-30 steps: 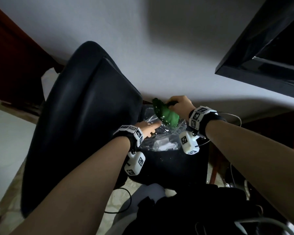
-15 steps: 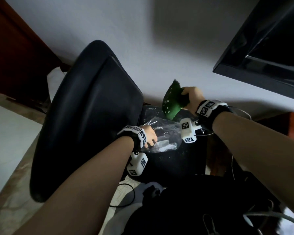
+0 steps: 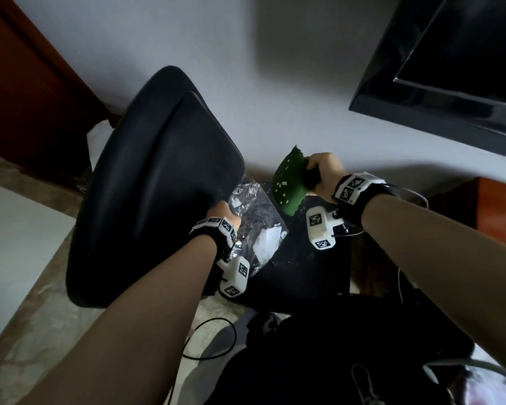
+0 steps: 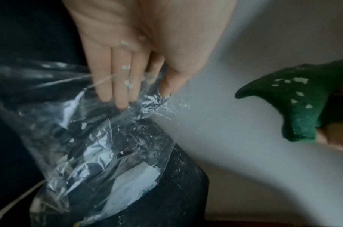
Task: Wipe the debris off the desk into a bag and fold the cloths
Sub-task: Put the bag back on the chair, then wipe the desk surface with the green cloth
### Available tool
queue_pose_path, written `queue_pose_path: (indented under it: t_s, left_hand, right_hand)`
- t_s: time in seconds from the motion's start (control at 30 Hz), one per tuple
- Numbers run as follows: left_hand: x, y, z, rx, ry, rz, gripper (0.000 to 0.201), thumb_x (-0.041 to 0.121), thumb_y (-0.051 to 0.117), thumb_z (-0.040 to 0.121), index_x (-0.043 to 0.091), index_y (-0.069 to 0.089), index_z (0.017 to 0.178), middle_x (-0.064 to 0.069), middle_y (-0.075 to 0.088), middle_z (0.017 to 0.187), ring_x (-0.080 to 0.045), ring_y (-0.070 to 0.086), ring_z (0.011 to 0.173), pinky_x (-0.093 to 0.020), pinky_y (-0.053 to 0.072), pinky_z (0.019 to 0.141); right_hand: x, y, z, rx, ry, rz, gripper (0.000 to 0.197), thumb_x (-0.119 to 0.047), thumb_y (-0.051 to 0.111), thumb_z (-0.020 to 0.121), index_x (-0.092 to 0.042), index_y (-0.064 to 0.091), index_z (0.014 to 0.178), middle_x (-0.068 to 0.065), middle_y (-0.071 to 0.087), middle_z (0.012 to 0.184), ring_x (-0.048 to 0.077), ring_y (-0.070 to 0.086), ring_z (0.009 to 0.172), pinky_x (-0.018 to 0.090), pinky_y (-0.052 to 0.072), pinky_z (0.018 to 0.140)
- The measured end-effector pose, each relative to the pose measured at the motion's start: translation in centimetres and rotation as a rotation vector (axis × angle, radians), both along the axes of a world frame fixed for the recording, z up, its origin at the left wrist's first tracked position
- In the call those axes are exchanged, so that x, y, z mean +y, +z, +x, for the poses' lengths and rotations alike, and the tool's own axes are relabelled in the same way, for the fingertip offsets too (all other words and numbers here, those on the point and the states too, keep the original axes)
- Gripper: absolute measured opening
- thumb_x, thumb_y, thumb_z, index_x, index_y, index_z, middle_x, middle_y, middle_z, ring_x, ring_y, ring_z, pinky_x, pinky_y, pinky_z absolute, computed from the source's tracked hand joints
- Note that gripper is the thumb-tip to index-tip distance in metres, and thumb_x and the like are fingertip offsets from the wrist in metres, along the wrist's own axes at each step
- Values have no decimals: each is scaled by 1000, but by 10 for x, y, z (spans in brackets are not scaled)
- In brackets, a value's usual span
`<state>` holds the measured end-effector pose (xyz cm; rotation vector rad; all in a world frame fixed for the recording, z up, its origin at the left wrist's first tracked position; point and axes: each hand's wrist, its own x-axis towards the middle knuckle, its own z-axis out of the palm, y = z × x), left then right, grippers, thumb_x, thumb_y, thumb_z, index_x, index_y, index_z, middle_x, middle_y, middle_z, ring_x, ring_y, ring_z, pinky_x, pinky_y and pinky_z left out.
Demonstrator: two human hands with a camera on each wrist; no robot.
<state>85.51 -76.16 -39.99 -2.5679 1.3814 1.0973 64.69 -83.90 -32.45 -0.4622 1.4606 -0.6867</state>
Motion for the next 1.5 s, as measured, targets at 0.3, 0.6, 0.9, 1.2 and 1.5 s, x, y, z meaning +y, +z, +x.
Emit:
queue_pose_path:
  t_s: [0.3, 0.6, 0.9, 1.2, 1.5]
  left_hand:
    - [-7, 38, -50, 403, -55, -384, 30, 16, 56, 97, 16, 63, 126, -2, 66, 123, -20, 62, 112, -26, 45, 93]
    - [-8, 59, -155, 804, -262, -126, 14, 21, 58, 96, 28, 68, 104, 4, 69, 91, -10, 66, 74, -24, 48, 66]
    - [64, 114, -314, 802, -740, -243, 20, 16, 62, 96, 11, 70, 113, -5, 68, 99, -5, 62, 69, -10, 43, 45]
    - [197, 144, -473, 756, -1012, -290, 23, 26, 74, 87, 12, 71, 106, -2, 67, 89, -15, 65, 82, -15, 47, 53]
    - [262, 171, -587, 797, -1098, -377, 9, 20, 75, 85, 17, 66, 84, 6, 55, 67, -12, 56, 71, -21, 44, 61]
  right_hand:
    - [44, -7, -20, -24, -37, 14, 15, -4, 35, 78, -8, 47, 71, 10, 51, 76, 27, 53, 67, 33, 47, 69]
    - [109, 21, -118, 33, -298, -24, 14, -8, 37, 78, -13, 49, 71, 8, 53, 72, 25, 55, 64, 28, 47, 59]
    - [240, 61, -249, 114, -483, -138, 12, -7, 39, 75, -15, 44, 67, 7, 49, 68, 25, 53, 61, 28, 45, 61]
    - [400, 90, -371, 232, -589, -169, 7, -10, 44, 66, -14, 39, 67, 8, 41, 64, 24, 46, 55, 24, 38, 54]
    - [477, 103, -484, 449, -674, -170, 17, -1, 47, 77, -9, 48, 62, 12, 47, 65, 26, 50, 61, 29, 42, 58]
